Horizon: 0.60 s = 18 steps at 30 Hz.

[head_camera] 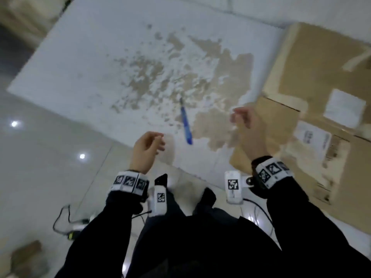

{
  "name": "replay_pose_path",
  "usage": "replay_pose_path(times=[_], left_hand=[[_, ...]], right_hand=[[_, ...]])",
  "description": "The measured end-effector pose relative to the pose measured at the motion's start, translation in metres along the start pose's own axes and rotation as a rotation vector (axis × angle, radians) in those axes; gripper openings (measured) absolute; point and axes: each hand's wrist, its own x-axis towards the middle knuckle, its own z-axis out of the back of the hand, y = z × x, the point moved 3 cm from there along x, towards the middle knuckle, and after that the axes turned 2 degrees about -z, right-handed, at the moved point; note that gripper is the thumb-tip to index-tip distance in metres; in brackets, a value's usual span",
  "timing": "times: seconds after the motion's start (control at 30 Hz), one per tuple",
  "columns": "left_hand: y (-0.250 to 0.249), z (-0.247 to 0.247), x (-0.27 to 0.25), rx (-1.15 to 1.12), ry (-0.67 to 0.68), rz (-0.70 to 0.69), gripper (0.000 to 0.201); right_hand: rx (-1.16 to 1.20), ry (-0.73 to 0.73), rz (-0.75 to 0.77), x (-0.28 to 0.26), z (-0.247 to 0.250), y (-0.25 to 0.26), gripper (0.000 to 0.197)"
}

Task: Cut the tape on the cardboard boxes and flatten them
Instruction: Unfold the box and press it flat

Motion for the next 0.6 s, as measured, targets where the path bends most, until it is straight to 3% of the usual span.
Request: replay_pose_path(times=[0.13, 0.23, 0.3, 0.43, 0.6], left_hand=[[0.129, 0.093, -0.061, -0.056, -0.237, 0.434, 0.014], [0.225, 0.14, -0.11, -0.187, -0.302, 0.855, 0.017], [0.27, 0.167, -0.139, -0.275, -0.32, 1.051, 0.026], [0.315, 0.224, -0.161, -0.408, -0.362, 1.208, 0.034], [0.333, 0.307, -0.124, -0.468, -0.419, 1.14, 0.03]], right_hand=[[0.023, 0.702, -0.04, -0.051, -0.14, 0.043, 0.014], [-0.265, 1.208, -0.049, -0.093, -0.233, 0.052, 0.02], [-0.459, 1.409, -0.04, -0.11, -0.287, 0.054, 0.025], [-0.565, 1.372, -0.174, -0.123, -0.385, 0.045, 0.02], [-0.752, 1.21, -0.502, -0.109, -0.457, 0.02, 0.007]])
